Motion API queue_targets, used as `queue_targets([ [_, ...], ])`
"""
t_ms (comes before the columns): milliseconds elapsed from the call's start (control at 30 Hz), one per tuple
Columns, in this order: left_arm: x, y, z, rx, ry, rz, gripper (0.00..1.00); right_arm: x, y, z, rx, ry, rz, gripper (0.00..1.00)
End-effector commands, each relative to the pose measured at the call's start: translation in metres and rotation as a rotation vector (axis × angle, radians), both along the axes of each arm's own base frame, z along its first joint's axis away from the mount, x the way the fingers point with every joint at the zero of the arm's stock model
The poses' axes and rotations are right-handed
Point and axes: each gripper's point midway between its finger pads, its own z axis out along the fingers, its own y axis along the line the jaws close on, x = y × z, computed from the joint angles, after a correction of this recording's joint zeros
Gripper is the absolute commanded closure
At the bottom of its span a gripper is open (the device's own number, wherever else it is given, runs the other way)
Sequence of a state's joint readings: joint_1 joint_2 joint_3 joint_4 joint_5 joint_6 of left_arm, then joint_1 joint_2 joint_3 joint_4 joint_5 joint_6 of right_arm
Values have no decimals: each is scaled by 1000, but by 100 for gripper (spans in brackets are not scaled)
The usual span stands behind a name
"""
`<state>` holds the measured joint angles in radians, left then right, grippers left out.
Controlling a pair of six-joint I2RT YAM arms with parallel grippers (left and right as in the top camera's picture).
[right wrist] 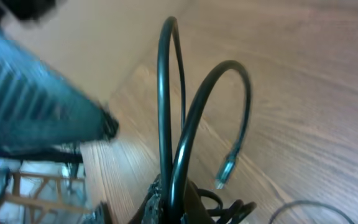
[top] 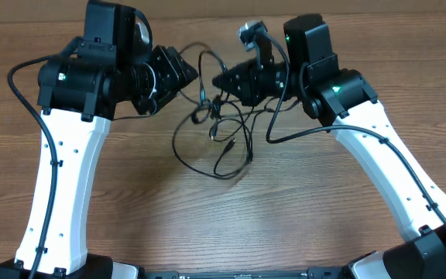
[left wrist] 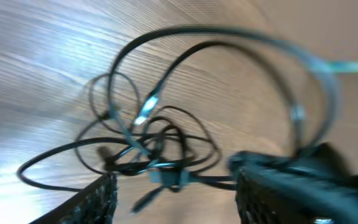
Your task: Untangle cables
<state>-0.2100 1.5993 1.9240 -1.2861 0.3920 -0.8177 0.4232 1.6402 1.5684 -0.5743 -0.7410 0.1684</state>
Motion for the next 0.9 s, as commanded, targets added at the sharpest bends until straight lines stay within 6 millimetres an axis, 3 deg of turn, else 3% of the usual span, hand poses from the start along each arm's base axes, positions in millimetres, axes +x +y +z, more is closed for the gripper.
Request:
queue_targets([
  [0, -6, 10, -6, 150, -67, -136, 27, 17, -11, 28, 118, 76, -123, 96],
  [133, -14, 23, -16, 260, -59, -193, 15, 27, -22, 51, 203, 103, -181, 96],
  [300, -5, 61, -22, 465, -63, -94, 3, 20, -40, 72, 277, 144, -152, 96],
  [500, 9, 50, -21, 512, -169, -269, 0, 9, -61, 87, 367, 264, -70, 96],
  [567, 13, 40, -27, 489, -181, -341, 0, 5, -65, 93, 392, 282, -36, 96],
  [700, 15, -1, -42, 329, -217, -576, 1, 6, -69, 99, 411, 290, -29, 96],
  [767, 13, -24, -50, 221, -249, -717, 7, 6, -69, 99, 412, 289, -28, 96],
  [867, 12, -37, -54, 156, -279, -799, 12, 6, -70, 99, 412, 287, -32, 96],
])
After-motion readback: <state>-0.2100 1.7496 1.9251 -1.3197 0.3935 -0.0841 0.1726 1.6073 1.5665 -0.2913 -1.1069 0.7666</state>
